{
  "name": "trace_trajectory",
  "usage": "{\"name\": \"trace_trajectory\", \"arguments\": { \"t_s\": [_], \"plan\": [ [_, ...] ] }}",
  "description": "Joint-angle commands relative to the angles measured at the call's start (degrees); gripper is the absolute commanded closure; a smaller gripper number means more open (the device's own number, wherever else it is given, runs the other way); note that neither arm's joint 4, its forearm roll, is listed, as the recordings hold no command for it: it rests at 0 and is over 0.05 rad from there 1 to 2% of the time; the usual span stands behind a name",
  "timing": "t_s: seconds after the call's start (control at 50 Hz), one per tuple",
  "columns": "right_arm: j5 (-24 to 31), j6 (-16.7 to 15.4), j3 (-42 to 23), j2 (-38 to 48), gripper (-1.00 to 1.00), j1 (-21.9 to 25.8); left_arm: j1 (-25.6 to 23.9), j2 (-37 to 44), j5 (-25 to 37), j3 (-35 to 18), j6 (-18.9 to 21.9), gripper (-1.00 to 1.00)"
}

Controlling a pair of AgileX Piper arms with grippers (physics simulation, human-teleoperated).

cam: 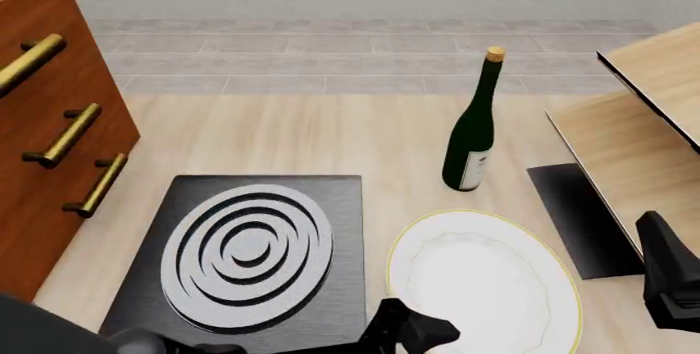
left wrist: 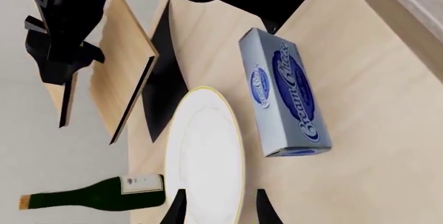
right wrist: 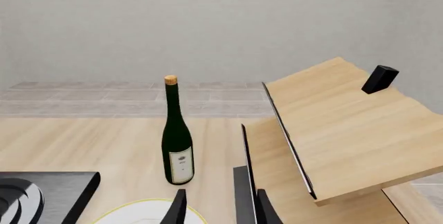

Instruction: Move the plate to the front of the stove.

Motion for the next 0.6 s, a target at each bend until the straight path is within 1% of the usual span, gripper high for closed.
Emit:
{"name": "trace_trajectory", "arguments": {
  "t_s": [0.02,0.14,0.22,0.26,0.4,0.52,0.6],
  "plan": [
    [0.00,-0.01,0.00,-0.01,-1.00,0.00,0.95,3.33,-2.45,-0.78,0.26,-1.00],
    [0.00,0.00,0.00,0.02,-1.00,-0.01,1.50,6.00,-4.49,-1.18,0.82,-1.00],
    [0.00,0.00,0.00,0.01,-1.00,0.01,1.81,6.31,-4.77,-1.66,0.99,-1.00],
    [0.00,-0.01,0.00,-0.01,-1.00,0.00,2.22,6.60,-5.98,-1.65,1.60,-1.00],
    [0.00,-0.01,0.00,-0.02,-1.00,-0.01,2.97,6.66,-4.66,-3.30,0.72,-1.00],
    [0.00,-0.01,0.00,-0.01,-1.00,0.01,3.96,8.35,-7.55,-3.34,1.90,-1.00],
    [0.00,0.00,0.00,0.00,-1.00,0.02,4.18,8.60,-6.66,-4.18,0.97,-1.00]
  ]
}}
